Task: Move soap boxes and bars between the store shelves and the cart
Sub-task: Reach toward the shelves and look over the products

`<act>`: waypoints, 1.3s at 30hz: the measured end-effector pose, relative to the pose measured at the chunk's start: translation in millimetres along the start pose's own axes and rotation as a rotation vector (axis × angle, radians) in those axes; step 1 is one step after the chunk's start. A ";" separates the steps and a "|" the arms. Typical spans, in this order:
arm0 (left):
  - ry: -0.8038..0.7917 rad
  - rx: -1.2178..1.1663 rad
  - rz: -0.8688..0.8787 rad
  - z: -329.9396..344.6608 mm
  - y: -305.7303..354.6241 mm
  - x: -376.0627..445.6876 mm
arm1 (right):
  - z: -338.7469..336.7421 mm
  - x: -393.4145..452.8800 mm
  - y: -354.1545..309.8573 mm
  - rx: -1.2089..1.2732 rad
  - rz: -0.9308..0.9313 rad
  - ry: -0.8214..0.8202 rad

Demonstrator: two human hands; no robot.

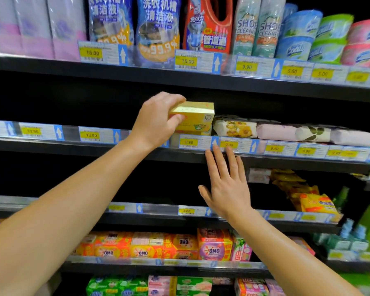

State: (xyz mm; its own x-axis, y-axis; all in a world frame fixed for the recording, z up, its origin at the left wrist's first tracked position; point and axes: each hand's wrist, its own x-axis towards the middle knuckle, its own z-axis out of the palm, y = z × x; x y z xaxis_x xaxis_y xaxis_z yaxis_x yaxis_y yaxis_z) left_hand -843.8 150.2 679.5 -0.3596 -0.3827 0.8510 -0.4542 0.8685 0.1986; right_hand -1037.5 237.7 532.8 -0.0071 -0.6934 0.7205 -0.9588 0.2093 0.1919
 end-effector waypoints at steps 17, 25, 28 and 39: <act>-0.366 0.083 -0.208 25.7 -10.8 10.1 | 13.3 0.5 -6.3 -0.004 0.044 0.052; -0.422 0.090 -0.260 23.0 -1.3 15.0 | 13.9 0.2 -5.7 0.008 0.047 0.047; -0.429 0.086 -0.282 21.9 -1.5 16.2 | 13.8 -0.1 -5.0 0.007 0.050 0.032; -0.430 0.043 -0.296 19.9 2.8 16.3 | 12.6 -0.1 -6.1 0.021 0.054 0.033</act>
State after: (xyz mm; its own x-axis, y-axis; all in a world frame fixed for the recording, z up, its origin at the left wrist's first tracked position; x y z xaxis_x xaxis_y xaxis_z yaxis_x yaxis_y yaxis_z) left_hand -867.2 140.1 684.2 -0.5090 -0.7122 0.4834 -0.6168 0.6935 0.3723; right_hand -1035.1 227.8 523.2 -0.0502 -0.6580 0.7513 -0.9630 0.2314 0.1383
